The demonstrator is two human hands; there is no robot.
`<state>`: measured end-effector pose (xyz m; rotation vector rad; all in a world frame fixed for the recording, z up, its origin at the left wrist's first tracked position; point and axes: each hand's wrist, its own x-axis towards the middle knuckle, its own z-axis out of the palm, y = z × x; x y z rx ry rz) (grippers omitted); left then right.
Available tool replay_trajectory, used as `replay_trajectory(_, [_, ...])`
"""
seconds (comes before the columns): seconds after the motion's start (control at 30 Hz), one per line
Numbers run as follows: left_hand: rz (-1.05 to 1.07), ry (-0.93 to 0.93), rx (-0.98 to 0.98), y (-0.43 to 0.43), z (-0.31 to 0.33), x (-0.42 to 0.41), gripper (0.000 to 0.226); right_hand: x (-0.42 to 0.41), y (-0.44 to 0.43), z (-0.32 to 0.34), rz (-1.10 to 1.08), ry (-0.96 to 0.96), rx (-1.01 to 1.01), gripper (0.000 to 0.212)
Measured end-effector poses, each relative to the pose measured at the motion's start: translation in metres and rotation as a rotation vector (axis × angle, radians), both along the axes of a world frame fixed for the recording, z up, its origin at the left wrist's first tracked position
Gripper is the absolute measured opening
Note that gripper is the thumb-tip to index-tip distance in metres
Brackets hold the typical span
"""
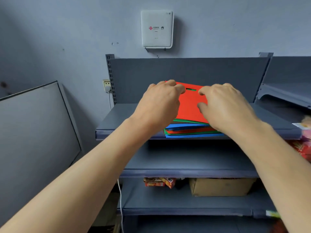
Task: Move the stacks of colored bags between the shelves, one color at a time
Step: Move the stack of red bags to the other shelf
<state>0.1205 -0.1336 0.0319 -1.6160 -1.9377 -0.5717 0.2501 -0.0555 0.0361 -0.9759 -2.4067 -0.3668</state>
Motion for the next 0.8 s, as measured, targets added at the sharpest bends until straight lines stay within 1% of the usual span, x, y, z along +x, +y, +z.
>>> replay_trajectory(0.13, [-0.030, -0.034, -0.004, 0.032, -0.001, -0.039, 0.034, -0.026, 0.027, 0.003, -0.057, 0.033, -0.050, 0.028])
replay_trajectory(0.27, [-0.045, -0.083, -0.047, 0.062, -0.014, -0.070, 0.035, -0.040, 0.054, -0.002, -0.120, 0.024, -0.103, 0.032])
replay_trajectory(0.47, [0.021, -0.157, -0.085, 0.094, -0.028, -0.103, 0.036, -0.053, 0.092, -0.015, -0.164, 0.031, -0.198, 0.035])
replay_trajectory(0.57, [0.059, -0.201, -0.152, 0.108, -0.039, -0.112, 0.036, -0.057, 0.109, -0.020, -0.172, 0.047, -0.257, 0.037])
replay_trajectory(0.8, [0.216, -0.296, -0.337, 0.142, -0.057, -0.118, 0.027, -0.067, 0.154, -0.034, -0.157, 0.011, -0.387, 0.043])
